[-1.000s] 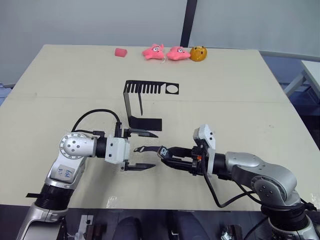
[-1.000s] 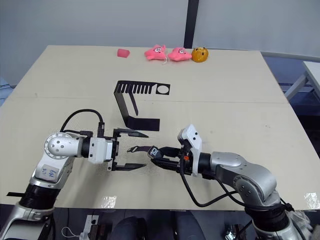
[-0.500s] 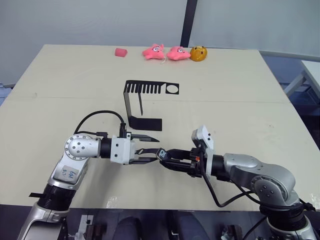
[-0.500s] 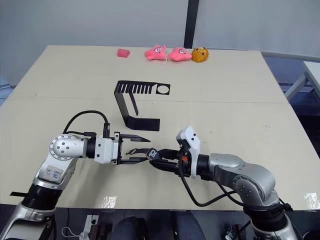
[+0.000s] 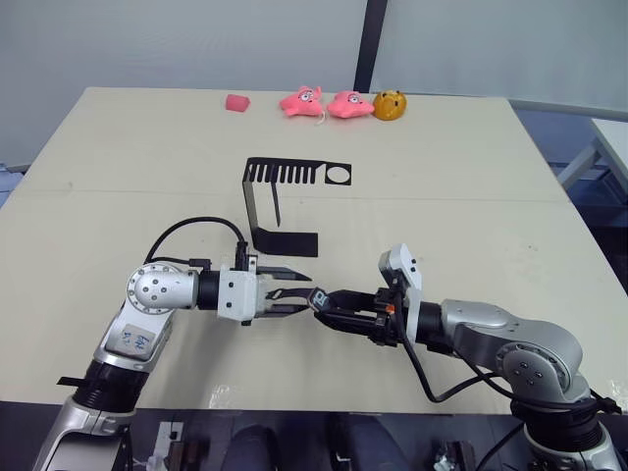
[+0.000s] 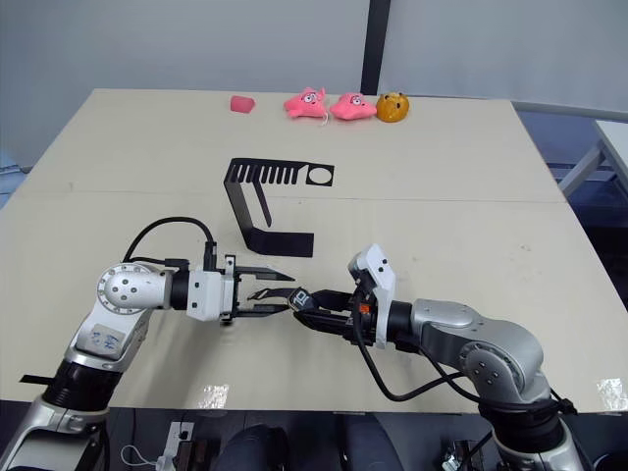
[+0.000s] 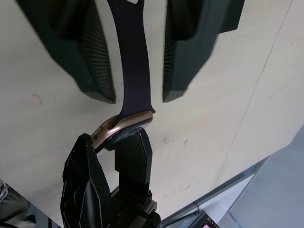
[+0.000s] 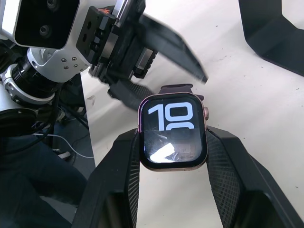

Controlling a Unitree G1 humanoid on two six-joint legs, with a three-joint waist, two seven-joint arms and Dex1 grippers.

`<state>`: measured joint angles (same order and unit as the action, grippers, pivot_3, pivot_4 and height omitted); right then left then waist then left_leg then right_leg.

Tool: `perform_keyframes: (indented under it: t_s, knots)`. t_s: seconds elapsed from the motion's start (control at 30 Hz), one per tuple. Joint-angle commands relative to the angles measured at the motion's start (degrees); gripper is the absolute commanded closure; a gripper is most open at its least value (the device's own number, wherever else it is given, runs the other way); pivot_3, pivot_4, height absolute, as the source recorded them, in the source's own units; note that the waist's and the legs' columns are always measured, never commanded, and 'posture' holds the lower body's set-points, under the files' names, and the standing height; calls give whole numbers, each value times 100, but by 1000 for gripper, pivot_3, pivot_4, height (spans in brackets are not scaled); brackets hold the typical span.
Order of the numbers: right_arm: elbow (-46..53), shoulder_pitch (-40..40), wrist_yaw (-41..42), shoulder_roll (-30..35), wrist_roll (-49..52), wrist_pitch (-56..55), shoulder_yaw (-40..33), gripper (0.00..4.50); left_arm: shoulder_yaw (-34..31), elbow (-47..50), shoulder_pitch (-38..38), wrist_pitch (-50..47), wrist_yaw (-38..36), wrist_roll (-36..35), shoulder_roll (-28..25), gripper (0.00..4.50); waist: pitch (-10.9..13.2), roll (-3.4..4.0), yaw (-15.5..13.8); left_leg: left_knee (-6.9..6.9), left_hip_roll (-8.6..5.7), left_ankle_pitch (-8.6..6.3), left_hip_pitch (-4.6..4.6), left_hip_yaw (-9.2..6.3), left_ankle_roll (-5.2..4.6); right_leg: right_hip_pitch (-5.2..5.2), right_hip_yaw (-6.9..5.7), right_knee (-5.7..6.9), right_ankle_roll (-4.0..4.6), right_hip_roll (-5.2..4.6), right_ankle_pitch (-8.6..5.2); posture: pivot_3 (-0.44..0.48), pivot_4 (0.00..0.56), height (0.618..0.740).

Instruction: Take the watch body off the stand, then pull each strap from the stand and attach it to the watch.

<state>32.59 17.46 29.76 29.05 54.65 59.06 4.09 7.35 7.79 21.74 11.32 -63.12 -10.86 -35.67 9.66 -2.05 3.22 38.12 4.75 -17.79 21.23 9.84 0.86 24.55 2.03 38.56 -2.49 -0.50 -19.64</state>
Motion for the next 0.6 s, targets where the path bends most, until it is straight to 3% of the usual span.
perform_keyframes:
  t_s: [0.03, 0.6]
  knots:
    - [169, 50, -99, -46, 163, 5, -132, 3009, -18, 90, 48, 79, 41, -86, 18, 4500, 0, 0, 0, 0, 0, 0, 0, 0, 0, 0, 0, 0, 0, 0, 0, 0, 150, 740]
    - [20, 79, -480, -149, 535, 276, -262, 3009, 58, 298, -29, 133, 34, -135, 54, 4500, 0, 0, 0, -1, 0, 0, 0, 0, 0, 0, 0, -1, 0, 0, 0, 0, 150, 740]
